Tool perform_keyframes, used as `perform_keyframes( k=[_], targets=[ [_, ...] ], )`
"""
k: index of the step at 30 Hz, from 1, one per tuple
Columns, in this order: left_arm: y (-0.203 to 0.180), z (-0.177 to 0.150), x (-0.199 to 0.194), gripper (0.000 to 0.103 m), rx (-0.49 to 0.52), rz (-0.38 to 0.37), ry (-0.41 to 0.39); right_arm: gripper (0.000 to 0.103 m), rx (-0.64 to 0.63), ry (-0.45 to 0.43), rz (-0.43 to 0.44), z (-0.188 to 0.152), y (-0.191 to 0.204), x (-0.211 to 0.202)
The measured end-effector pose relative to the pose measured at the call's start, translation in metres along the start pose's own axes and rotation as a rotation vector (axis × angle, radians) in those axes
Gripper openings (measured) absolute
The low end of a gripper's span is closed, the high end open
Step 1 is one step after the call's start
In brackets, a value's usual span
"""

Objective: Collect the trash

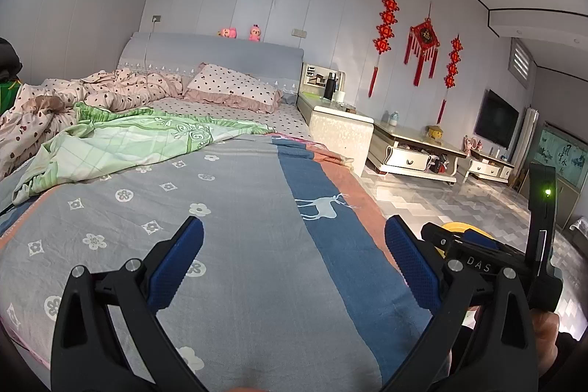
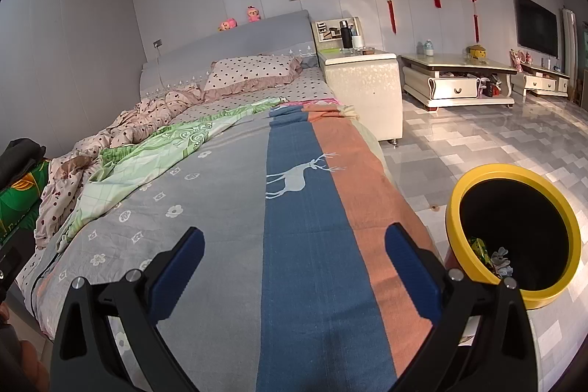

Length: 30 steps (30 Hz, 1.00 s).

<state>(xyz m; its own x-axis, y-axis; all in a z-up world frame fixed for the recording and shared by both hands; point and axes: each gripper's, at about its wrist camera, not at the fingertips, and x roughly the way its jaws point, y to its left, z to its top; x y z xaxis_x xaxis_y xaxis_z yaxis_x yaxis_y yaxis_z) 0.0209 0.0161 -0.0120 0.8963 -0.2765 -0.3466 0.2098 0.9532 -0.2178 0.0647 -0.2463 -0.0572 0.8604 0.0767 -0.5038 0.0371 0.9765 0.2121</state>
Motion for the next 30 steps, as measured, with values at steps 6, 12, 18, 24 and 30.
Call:
perform_keyframes(
  k=[6, 12, 18, 24, 30],
  targets=[
    [0.0005, -0.0015, 0.0016, 0.095, 0.000, 0.002, 0.001, 0.095, 0.002, 0.003, 0.001, 0.0009, 0.0002, 0.0008],
    [0.0033, -0.0033, 0.0043, 0.095, -0.011, 0.005, 0.008, 0.095, 0.004, 0.004, 0.001, 0.0001, 0.0009, 0.0015],
    [0.0065, -0.0053, 0.0052, 0.095, -0.013, 0.007, 0.002, 0.095, 0.005, 0.004, 0.000, 0.0000, 0.0009, 0.0013],
    [0.0076, -0.0045, 0.0049, 0.095, -0.013, 0.000, 0.005, 0.095, 0.004, 0.005, 0.001, 0.0008, 0.0002, 0.0015],
    [0.0079, -0.0031, 0.0050, 0.095, -0.010, 0.004, 0.006, 0.095, 0.007, 0.006, 0.000, 0.0005, -0.0003, 0.0017]
  ],
)
